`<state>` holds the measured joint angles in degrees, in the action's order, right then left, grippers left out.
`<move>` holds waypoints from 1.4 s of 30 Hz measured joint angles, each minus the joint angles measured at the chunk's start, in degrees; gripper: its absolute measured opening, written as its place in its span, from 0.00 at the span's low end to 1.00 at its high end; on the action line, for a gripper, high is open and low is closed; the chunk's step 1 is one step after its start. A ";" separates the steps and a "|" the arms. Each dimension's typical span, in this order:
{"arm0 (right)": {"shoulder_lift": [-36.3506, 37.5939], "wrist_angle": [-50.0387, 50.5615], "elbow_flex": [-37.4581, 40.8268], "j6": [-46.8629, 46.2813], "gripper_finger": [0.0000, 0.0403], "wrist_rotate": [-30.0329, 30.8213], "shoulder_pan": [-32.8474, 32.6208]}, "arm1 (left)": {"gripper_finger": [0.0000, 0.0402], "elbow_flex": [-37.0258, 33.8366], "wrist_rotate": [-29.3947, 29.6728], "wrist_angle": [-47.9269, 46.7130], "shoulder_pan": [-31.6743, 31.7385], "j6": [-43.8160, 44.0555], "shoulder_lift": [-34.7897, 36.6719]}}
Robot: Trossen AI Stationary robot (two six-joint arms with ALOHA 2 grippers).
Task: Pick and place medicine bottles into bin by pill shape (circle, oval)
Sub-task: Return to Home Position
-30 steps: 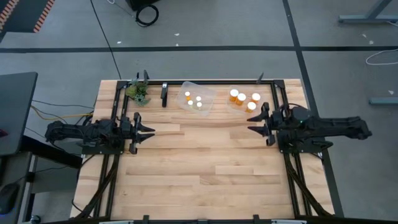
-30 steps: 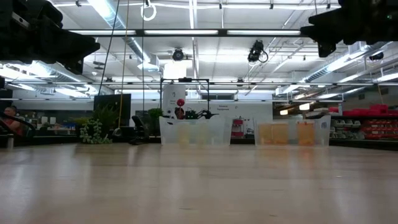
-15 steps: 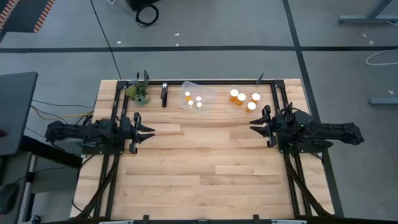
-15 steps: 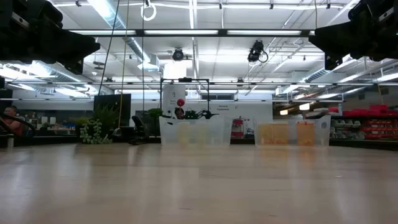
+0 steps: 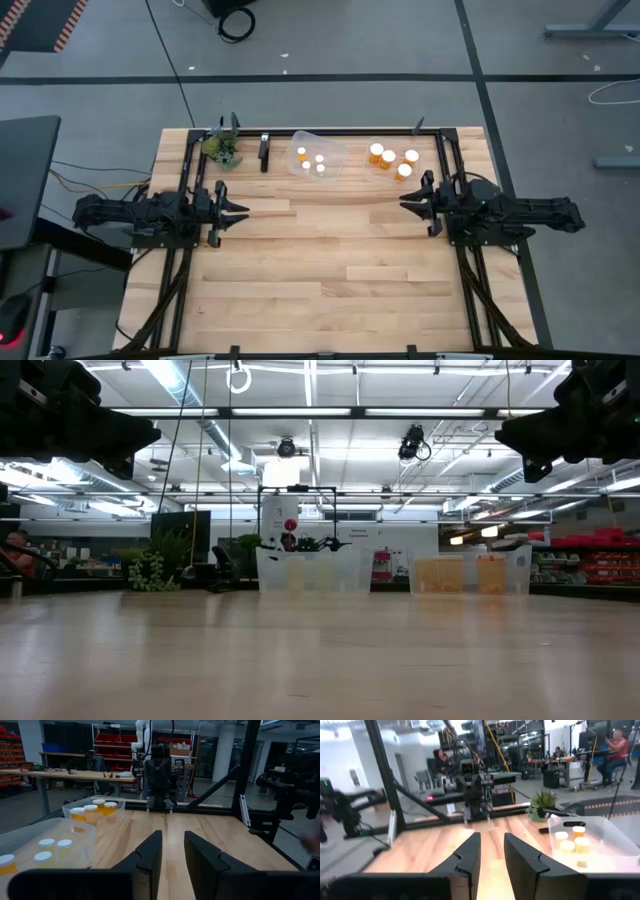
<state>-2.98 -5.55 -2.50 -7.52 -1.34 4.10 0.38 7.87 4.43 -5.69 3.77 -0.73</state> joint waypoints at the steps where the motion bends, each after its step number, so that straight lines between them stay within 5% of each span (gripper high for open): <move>1: 0.00 0.21 0.00 1.50 0.23 0.00 0.00 | 0.23 0.01 -0.02 0.02 -0.02 0.01 0.00; 42: 0.02 0.34 0.00 3.90 0.23 0.00 0.00 | 0.23 0.02 -0.02 0.01 0.00 0.00 0.00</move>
<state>-2.96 -5.21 -2.50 -3.62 -1.34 4.10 0.40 7.86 4.44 -5.69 3.77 -0.73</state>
